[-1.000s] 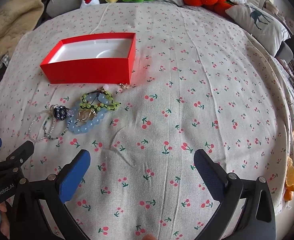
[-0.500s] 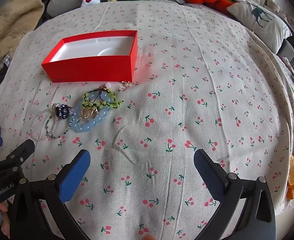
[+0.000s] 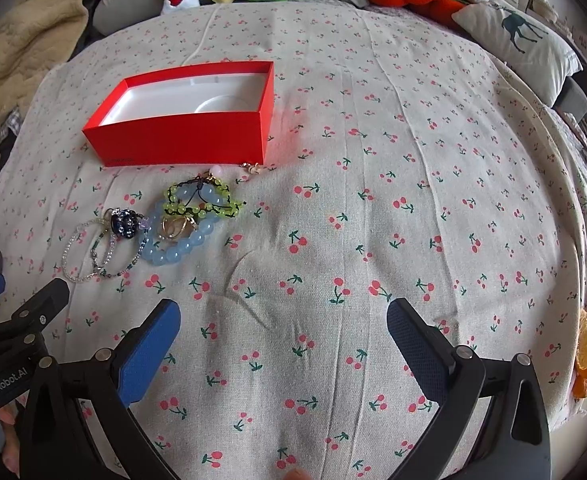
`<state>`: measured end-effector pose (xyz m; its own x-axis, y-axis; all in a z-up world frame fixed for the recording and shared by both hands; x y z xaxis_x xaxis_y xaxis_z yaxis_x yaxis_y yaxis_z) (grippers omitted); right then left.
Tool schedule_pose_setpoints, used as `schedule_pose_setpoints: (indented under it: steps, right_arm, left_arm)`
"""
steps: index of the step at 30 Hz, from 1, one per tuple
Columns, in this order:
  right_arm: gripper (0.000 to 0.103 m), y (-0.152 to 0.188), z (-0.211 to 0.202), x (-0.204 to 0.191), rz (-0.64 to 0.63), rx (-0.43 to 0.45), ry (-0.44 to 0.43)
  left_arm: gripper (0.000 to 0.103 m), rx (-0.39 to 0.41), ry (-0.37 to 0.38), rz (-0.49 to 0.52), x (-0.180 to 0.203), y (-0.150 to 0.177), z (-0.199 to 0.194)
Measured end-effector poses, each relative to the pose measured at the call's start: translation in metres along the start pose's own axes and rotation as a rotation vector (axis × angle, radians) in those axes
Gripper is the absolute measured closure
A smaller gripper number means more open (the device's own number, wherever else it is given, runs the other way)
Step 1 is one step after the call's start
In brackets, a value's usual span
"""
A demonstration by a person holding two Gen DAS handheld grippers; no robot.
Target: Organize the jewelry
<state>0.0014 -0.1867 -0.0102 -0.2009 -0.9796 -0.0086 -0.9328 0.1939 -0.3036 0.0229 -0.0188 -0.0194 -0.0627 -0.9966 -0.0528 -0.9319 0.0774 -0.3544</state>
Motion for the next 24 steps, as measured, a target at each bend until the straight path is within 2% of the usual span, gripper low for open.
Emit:
schedule_pose_setpoints:
  steps: [24]
  right_arm:
    - [0.000, 0.0002, 0.0005, 0.0001, -0.003, -0.005, -0.002]
  left_arm:
    - [0.000, 0.008, -0.006, 0.011, 0.0031, -0.0028, -0.0041]
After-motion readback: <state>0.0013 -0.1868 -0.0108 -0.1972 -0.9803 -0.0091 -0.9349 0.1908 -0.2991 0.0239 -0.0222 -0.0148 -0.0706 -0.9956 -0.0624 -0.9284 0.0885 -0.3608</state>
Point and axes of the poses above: each gripper's, at about its wrist camera, not at the fingertips, and z roughly the way its jaws point, x to its right, y to its underside, the point moved 3 cm from there along z, roughly the way its jaws point, and after that the axes turned 8 degrees about -x, right-handed, at the moved point
